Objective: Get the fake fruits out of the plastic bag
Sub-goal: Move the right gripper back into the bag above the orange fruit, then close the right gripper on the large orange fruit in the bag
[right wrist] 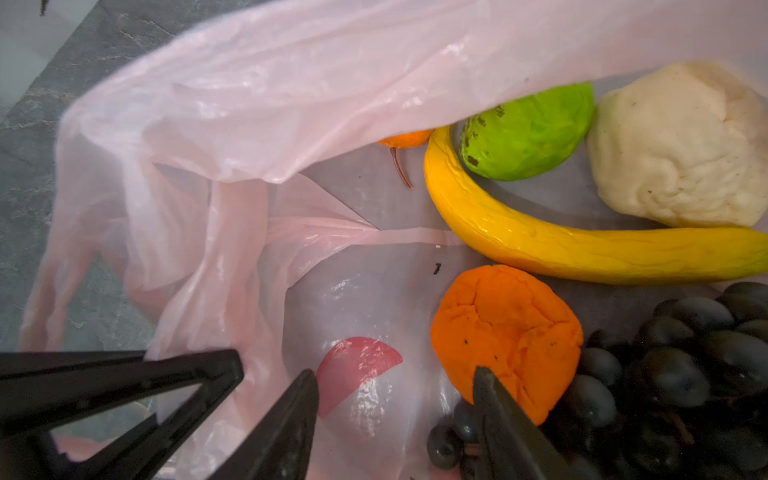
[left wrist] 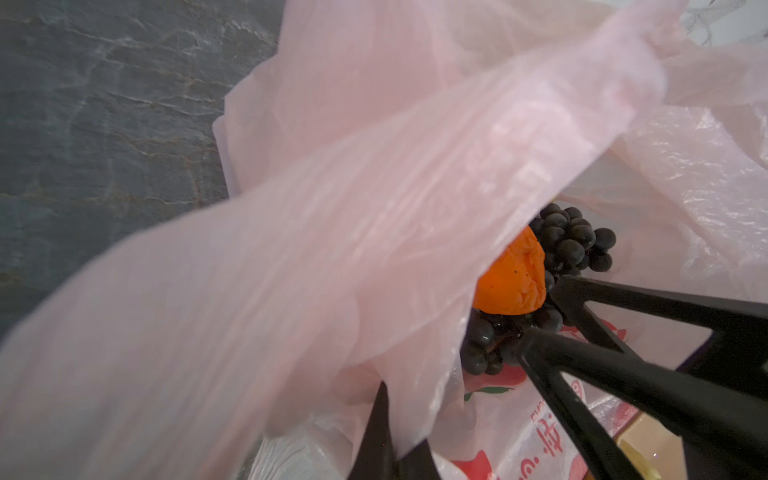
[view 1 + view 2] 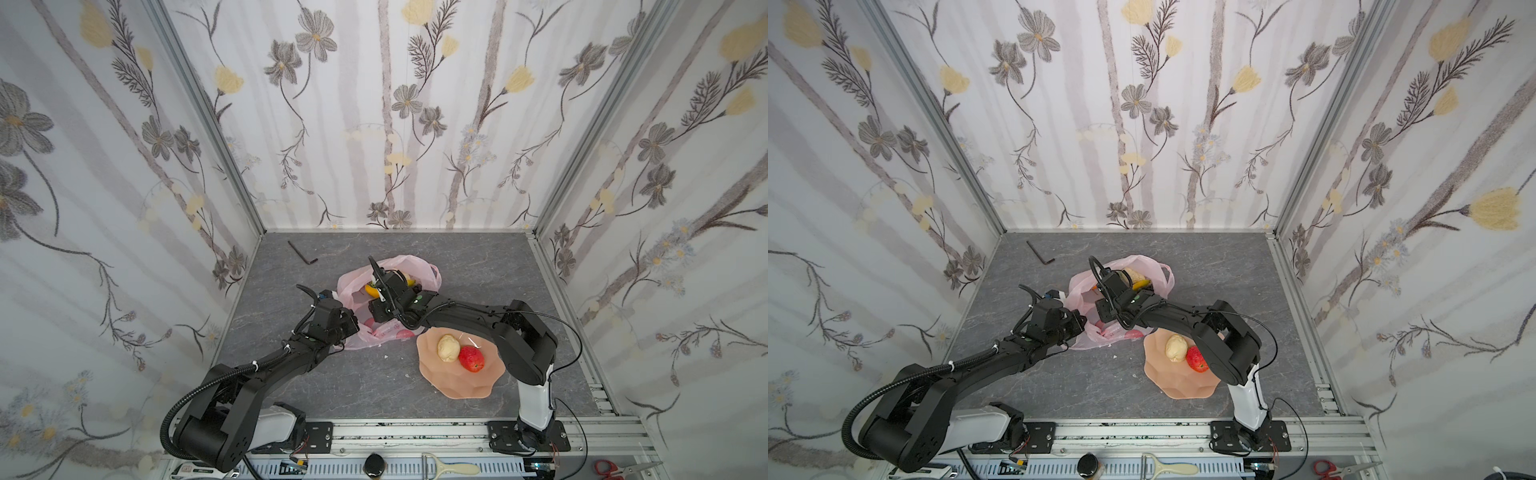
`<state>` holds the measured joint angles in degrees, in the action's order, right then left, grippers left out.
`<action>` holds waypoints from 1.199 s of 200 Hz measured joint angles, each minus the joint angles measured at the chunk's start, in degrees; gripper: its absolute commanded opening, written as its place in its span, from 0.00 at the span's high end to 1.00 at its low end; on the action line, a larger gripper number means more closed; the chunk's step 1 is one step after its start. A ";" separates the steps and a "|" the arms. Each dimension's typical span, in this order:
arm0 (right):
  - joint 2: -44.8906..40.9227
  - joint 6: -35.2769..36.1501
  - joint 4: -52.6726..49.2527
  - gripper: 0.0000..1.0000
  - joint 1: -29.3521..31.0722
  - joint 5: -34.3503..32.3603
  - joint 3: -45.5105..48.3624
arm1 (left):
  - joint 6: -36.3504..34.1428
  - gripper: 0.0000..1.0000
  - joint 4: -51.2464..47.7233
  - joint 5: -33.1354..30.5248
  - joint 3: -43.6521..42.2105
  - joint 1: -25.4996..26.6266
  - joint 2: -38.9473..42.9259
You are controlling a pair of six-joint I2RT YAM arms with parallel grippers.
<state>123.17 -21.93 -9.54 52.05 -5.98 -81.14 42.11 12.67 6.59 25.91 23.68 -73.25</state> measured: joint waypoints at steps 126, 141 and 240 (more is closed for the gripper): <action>2.91 2.62 -6.91 0.32 0.33 -12.13 -4.63 | -0.26 1.00 -0.48 -0.42 0.35 0.00 -1.01; 2.93 2.99 -7.10 0.32 0.52 -13.35 -4.90 | -0.26 1.00 -0.48 -0.42 0.35 0.04 -1.03; 8.94 4.04 -9.20 0.24 0.63 -17.27 -9.64 | -0.09 1.00 -0.44 -0.55 -0.17 0.11 -0.35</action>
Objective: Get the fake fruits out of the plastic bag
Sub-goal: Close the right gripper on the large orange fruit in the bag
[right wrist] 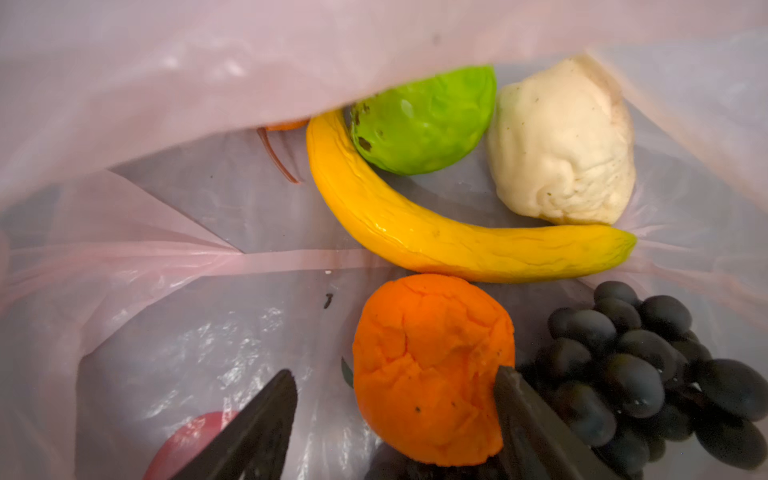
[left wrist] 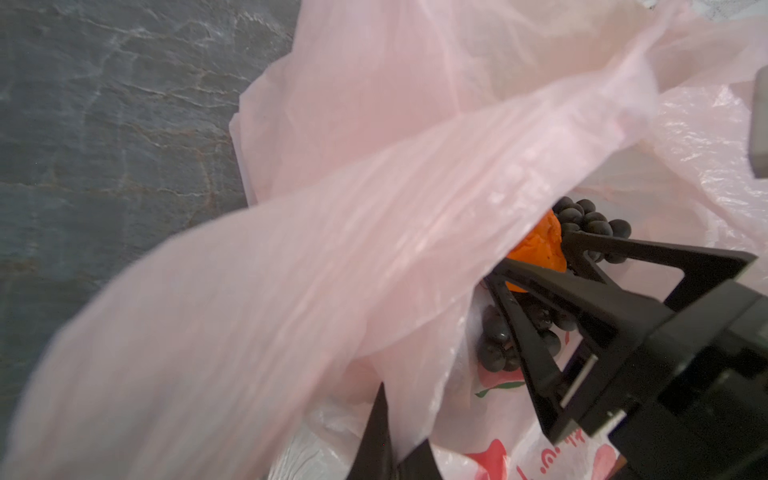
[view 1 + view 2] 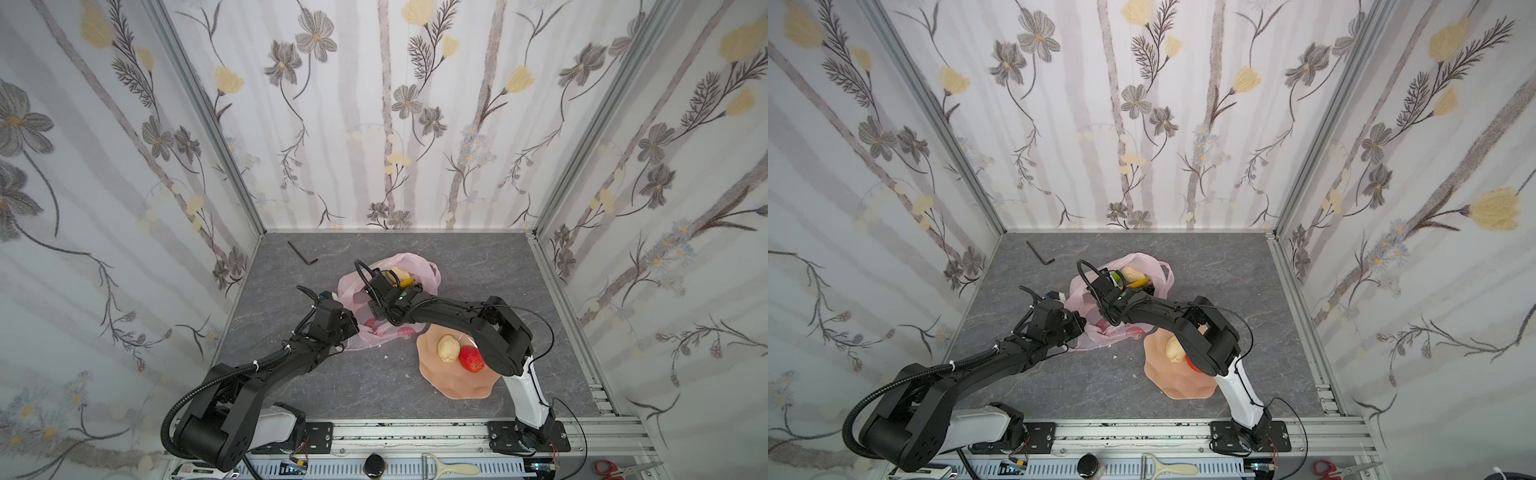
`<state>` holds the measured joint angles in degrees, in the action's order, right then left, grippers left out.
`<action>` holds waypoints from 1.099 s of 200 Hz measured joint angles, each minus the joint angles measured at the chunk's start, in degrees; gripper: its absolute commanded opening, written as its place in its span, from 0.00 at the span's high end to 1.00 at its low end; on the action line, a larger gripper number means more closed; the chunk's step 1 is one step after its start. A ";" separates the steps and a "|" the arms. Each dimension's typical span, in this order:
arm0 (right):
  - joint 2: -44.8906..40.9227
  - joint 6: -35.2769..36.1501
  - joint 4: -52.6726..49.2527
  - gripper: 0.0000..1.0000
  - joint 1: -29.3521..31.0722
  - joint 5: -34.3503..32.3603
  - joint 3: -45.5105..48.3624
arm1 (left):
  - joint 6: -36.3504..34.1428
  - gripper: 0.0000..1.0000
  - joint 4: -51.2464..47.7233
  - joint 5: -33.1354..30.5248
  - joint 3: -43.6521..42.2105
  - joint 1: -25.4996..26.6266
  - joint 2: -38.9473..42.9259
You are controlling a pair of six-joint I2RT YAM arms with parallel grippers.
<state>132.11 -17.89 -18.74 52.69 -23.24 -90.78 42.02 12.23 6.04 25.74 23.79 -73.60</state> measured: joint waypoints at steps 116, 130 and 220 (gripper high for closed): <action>3.45 -0.07 -1.55 0.40 -1.27 1.97 -3.41 | 0.02 1.00 -0.04 -0.04 -0.52 0.00 0.59; 3.39 -0.07 -1.57 0.45 -1.27 2.40 -3.41 | 0.02 1.00 -0.04 -0.04 -0.59 0.00 0.59; -10.08 -3.80 1.57 0.48 -2.54 11.26 6.14 | -0.11 1.00 -0.02 -0.28 -0.68 0.00 0.57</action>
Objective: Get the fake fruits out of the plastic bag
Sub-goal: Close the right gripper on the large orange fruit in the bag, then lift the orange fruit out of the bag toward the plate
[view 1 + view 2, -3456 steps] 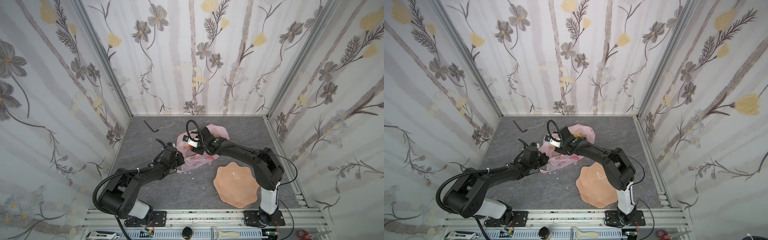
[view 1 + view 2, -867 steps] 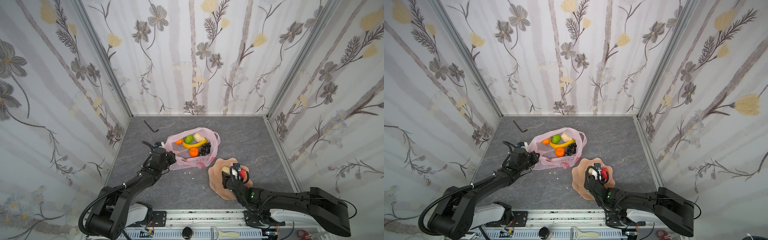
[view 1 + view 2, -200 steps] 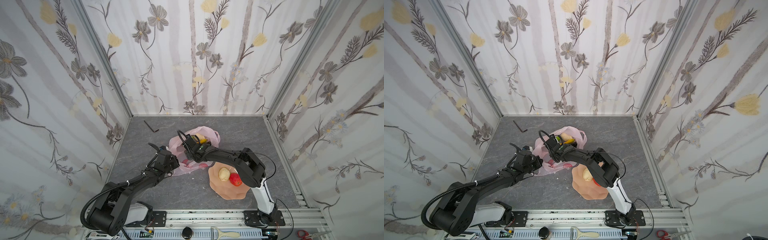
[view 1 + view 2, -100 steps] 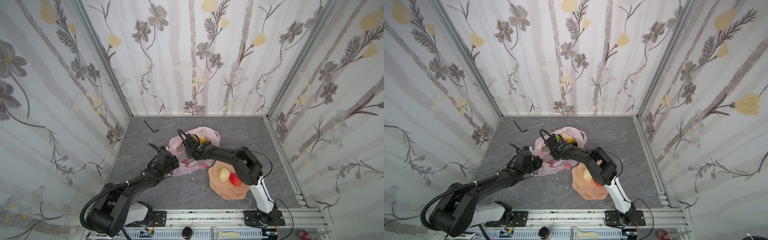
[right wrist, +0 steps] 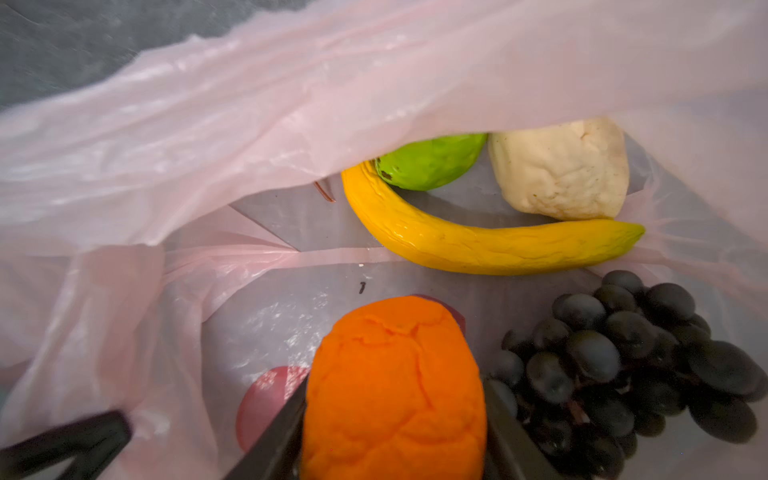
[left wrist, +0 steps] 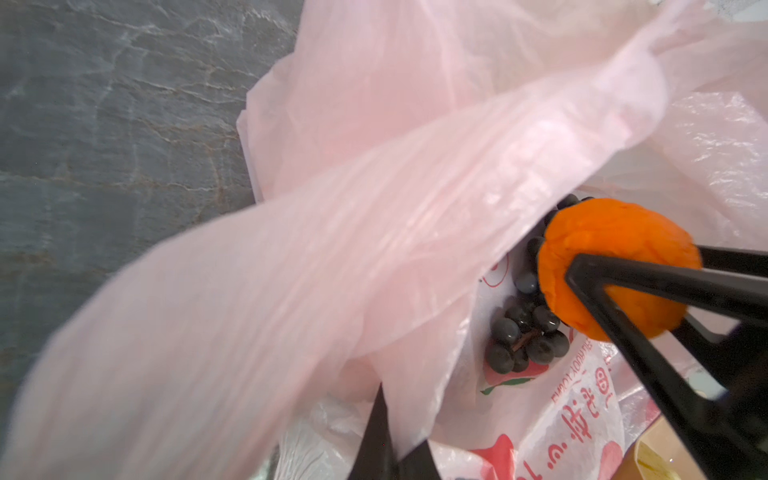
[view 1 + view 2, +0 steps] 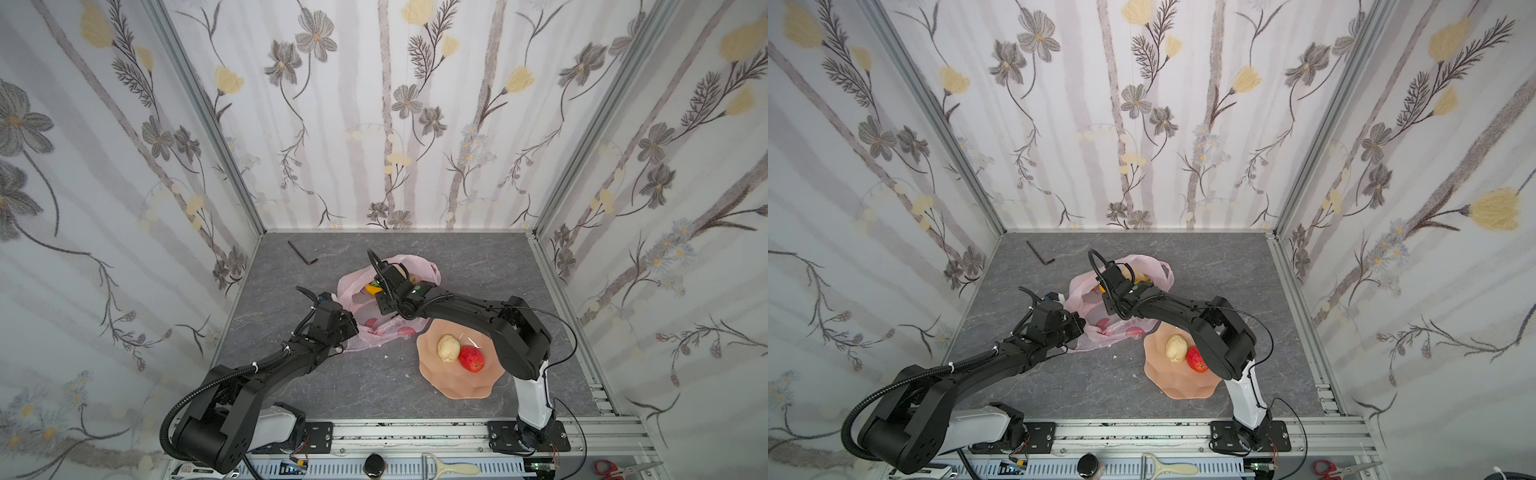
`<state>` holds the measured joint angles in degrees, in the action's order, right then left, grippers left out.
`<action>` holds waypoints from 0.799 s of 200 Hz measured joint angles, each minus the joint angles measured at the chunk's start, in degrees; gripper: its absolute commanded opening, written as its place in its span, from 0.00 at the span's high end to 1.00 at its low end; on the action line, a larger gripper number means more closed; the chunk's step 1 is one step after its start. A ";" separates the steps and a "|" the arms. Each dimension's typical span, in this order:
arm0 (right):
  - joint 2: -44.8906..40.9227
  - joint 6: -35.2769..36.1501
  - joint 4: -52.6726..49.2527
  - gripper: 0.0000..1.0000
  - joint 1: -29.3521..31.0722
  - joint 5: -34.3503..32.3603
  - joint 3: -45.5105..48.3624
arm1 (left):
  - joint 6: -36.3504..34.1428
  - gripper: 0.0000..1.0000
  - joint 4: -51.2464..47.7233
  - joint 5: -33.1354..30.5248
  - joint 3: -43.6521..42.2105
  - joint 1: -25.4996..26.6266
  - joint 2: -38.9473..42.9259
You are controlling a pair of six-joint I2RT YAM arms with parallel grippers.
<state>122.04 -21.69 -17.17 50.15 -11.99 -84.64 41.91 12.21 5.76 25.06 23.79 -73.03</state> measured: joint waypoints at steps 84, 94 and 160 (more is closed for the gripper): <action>-28.35 -13.46 4.92 0.50 -1.20 10.49 25.24 | -1.01 1.00 0.24 -0.17 -0.46 0.00 0.39; -32.30 -15.82 5.16 0.50 -1.18 11.02 28.02 | -1.16 1.00 0.44 -0.20 -0.61 0.00 0.39; -56.85 -34.21 6.78 0.51 0.02 10.54 47.21 | -2.36 1.00 1.60 -0.24 -1.07 0.04 0.44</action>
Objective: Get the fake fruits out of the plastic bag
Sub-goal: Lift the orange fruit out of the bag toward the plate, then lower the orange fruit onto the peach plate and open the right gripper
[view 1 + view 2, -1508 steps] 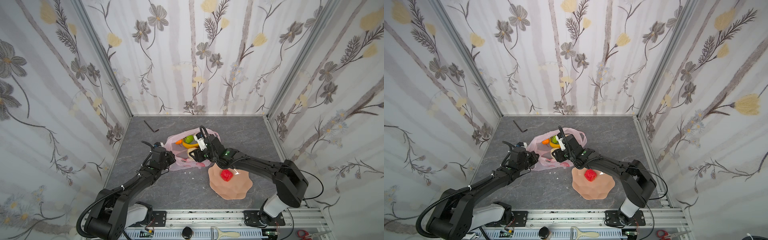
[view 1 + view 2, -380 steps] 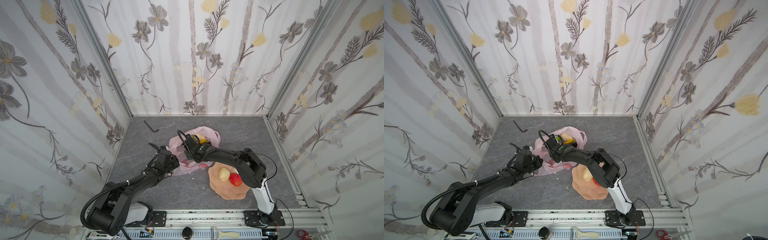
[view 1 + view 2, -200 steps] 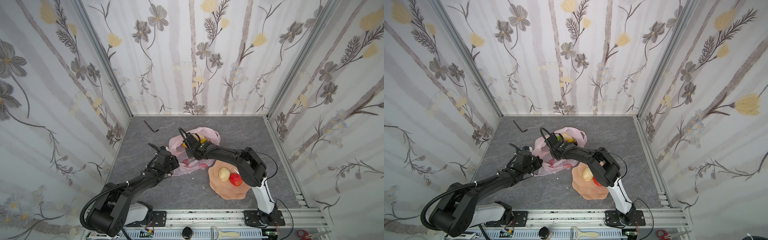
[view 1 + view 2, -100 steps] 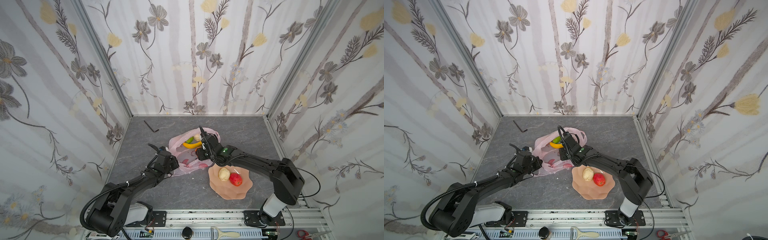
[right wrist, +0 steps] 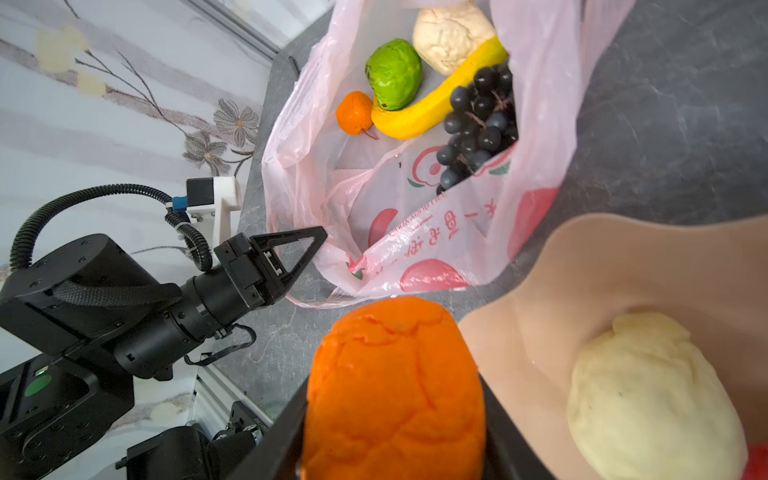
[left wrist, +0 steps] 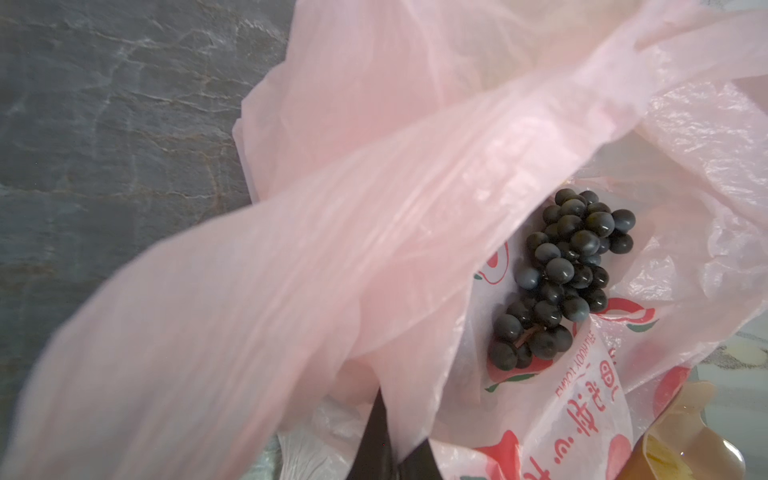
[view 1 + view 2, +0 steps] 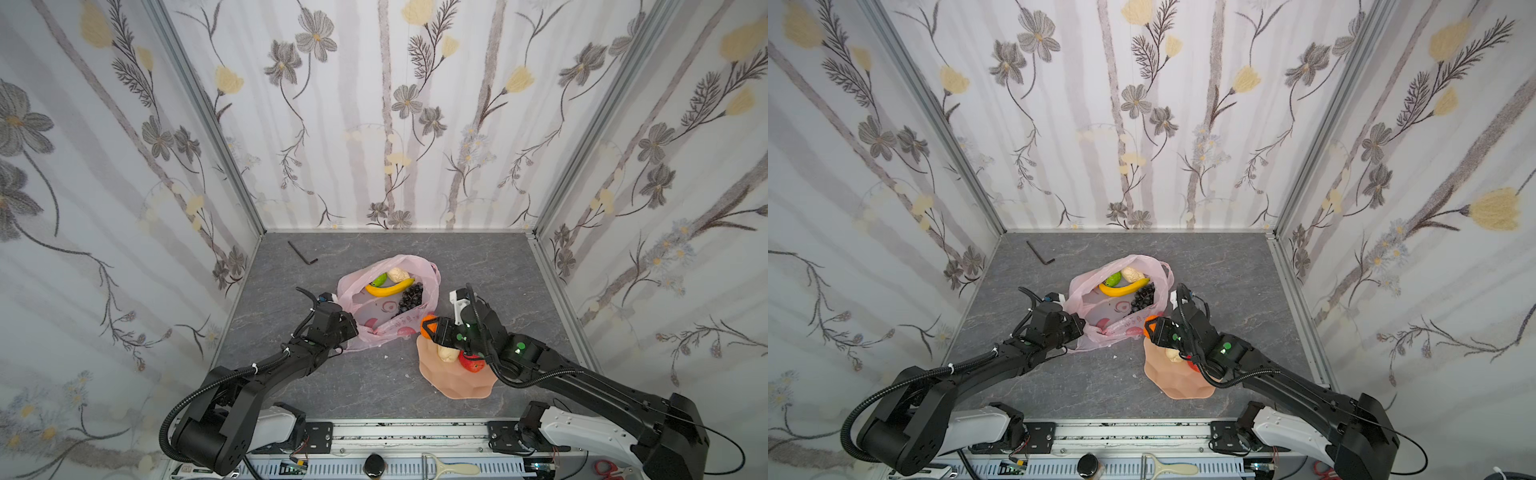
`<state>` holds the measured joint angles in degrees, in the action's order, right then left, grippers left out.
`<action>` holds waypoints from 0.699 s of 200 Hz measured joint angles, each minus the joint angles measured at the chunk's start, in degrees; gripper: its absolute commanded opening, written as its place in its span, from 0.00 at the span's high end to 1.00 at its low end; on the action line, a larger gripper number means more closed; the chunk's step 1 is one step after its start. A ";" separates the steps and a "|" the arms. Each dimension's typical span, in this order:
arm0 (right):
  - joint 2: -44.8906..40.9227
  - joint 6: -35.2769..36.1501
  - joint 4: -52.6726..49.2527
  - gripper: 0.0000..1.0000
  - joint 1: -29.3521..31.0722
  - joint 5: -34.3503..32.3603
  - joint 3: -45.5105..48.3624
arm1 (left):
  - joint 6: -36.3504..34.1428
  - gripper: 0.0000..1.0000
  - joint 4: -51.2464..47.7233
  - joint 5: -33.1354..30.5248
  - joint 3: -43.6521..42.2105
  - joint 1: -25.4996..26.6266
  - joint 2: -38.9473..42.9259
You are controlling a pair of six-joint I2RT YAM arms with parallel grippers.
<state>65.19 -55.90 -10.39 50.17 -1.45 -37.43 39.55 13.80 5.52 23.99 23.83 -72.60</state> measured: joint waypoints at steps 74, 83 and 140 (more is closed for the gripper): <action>-21.77 -22.58 -7.32 0.55 6.10 -8.66 13.14 | -0.68 1.00 1.62 -0.57 0.00 0.44 -0.70; -22.75 -24.33 -7.76 0.55 6.73 -9.05 13.75 | -1.03 1.00 1.81 -0.55 0.00 0.48 -0.74; -24.41 -32.65 -7.19 0.53 9.29 -9.81 18.82 | -1.86 1.00 2.58 -0.52 -0.26 0.55 -0.70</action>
<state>40.77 -88.55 -17.58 59.46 -11.27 -18.61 37.69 16.38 4.99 23.73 24.38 -73.30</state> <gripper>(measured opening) 0.467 0.055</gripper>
